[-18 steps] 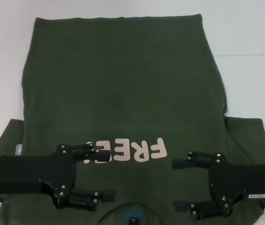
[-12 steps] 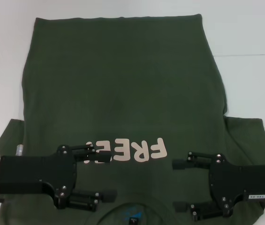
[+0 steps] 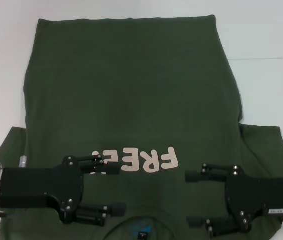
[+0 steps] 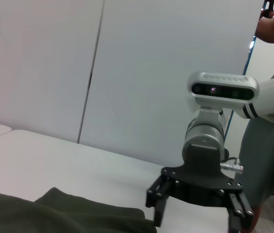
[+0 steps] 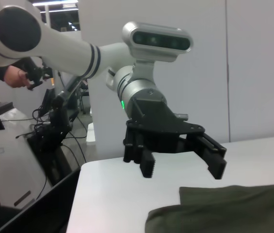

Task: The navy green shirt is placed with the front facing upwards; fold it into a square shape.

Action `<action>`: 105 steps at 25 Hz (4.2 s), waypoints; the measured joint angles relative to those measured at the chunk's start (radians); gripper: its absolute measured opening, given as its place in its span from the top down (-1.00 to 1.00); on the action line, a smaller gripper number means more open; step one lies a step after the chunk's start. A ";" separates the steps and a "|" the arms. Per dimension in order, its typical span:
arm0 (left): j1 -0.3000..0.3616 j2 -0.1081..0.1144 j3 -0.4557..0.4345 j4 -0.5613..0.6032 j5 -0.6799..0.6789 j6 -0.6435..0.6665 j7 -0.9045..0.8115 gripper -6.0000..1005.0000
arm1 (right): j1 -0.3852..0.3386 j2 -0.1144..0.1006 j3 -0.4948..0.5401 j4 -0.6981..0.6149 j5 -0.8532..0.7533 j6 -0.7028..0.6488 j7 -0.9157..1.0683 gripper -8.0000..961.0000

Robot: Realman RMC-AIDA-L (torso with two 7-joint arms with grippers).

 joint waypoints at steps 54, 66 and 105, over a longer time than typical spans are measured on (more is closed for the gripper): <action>-0.080 -0.015 0.029 -0.104 -0.008 -0.071 0.009 -0.74 | 0.199 -0.112 0.272 -0.414 -0.986 -0.009 1.321 -0.85; -0.086 -0.014 0.029 -0.103 -0.004 -0.071 0.023 -0.74 | 0.218 -0.136 0.294 -0.293 -0.967 0.065 1.339 -0.84; -0.092 -0.015 0.051 -0.111 -0.010 -0.086 0.040 -0.74 | 0.239 -0.132 0.241 -0.221 -0.963 0.115 1.371 -0.33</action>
